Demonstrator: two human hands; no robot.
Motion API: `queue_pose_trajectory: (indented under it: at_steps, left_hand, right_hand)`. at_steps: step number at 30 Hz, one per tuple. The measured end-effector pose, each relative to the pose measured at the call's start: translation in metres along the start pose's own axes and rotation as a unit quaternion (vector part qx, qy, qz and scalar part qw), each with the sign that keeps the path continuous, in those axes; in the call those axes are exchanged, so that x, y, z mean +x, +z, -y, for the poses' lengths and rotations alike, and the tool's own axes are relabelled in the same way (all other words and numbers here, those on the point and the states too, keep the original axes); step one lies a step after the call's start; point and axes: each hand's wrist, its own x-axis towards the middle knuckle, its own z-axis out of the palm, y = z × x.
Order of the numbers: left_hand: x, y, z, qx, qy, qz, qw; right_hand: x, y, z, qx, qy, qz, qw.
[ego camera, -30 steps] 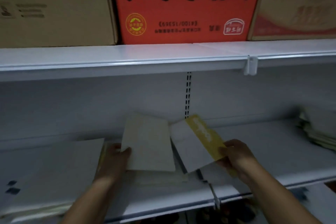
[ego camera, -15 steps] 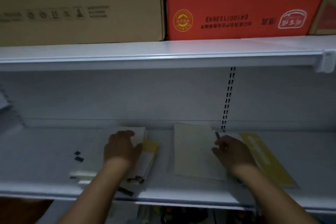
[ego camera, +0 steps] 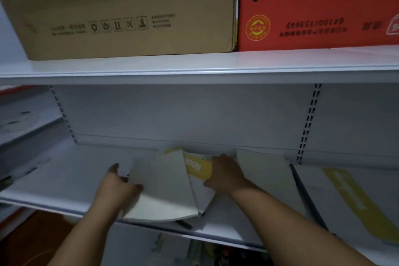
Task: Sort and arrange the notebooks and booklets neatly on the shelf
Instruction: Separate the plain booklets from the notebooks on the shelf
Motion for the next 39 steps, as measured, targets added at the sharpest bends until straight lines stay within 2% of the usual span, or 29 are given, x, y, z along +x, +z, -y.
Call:
queue_pose_trajectory:
  at_steps: [2, 5, 7, 9, 12, 14, 15, 16, 18, 20, 22, 25, 27, 30, 31, 33, 35, 37, 39]
  left_hand:
    - [-0.006, 0.002, -0.013, -0.16, -0.031, 0.051, 0.985]
    - [-0.017, 0.023, -0.035, -0.204, -0.009, 0.109, 0.973]
    - [-0.028, 0.044, -0.056, -0.244, 0.022, 0.144, 0.959]
    - [-0.033, 0.073, -0.076, -0.279, 0.058, 0.164, 0.944]
    - [-0.044, 0.123, -0.103, -0.298, 0.088, 0.22, 0.925]
    - [-0.048, 0.158, -0.109, -0.278, 0.08, 0.265, 0.92]
    - [-0.046, 0.177, -0.108, -0.249, 0.086, 0.275, 0.925]
    - [-0.044, 0.193, -0.105, -0.195, 0.108, 0.269, 0.937]
    - [-0.044, 0.216, -0.098, -0.072, 0.164, 0.218, 0.959]
    - [-0.047, 0.225, -0.095, -0.018, 0.207, 0.188, 0.96]
    - [-0.046, 0.222, -0.098, 0.008, 0.246, 0.169, 0.954]
    - [-0.03, 0.192, -0.095, 0.024, 0.277, 0.128, 0.952]
    - [-0.011, 0.162, -0.079, 0.104, 0.271, 0.073, 0.954]
    - [0.016, 0.108, -0.043, 0.338, 0.169, 0.0, 0.926]
    - [0.021, 0.093, -0.03, 0.369, 0.133, -0.011, 0.92]
    - [0.024, 0.07, -0.006, 0.371, 0.092, -0.028, 0.924]
    - [0.022, 0.057, 0.01, 0.345, 0.101, -0.047, 0.932]
    - [0.017, 0.046, 0.017, 0.304, 0.103, -0.06, 0.945]
    - [0.015, 0.032, 0.018, 0.262, 0.059, -0.028, 0.963]
  right_hand:
    - [-0.004, -0.008, -0.009, 0.062, 0.021, 0.021, 0.998]
    - [-0.02, -0.028, -0.048, 0.17, 0.065, 0.022, 0.983]
    - [-0.046, -0.049, -0.083, 0.276, 0.108, -0.016, 0.955]
    - [-0.079, -0.07, -0.124, 0.367, 0.164, -0.08, 0.912]
    - [-0.123, -0.084, -0.197, 0.413, 0.246, -0.174, 0.859]
    - [-0.145, -0.083, -0.233, 0.4, 0.301, -0.21, 0.84]
    - [-0.151, -0.079, -0.248, 0.372, 0.322, -0.214, 0.844]
    - [-0.155, -0.074, -0.261, 0.314, 0.336, -0.2, 0.865]
    - [-0.162, -0.065, -0.278, 0.151, 0.363, -0.117, 0.912]
    - [-0.163, -0.062, -0.283, 0.057, 0.38, -0.052, 0.922]
    - [-0.161, -0.063, -0.279, 0.054, 0.386, -0.051, 0.919]
    - [-0.14, -0.064, -0.244, 0.076, 0.323, -0.106, 0.937]
    - [-0.119, -0.061, -0.202, 0.133, 0.236, -0.157, 0.95]
    - [-0.092, -0.05, -0.137, 0.201, 0.107, -0.188, 0.955]
    - [-0.082, -0.043, -0.118, 0.215, 0.067, -0.184, 0.957]
    - [-0.06, -0.027, -0.081, 0.223, 0.0, -0.149, 0.963]
    - [-0.038, -0.006, -0.047, 0.196, -0.045, -0.074, 0.977]
    - [-0.019, 0.011, -0.021, 0.151, -0.062, 0.008, 0.987]
    - [-0.004, 0.02, -0.009, 0.096, -0.05, 0.058, 0.992]
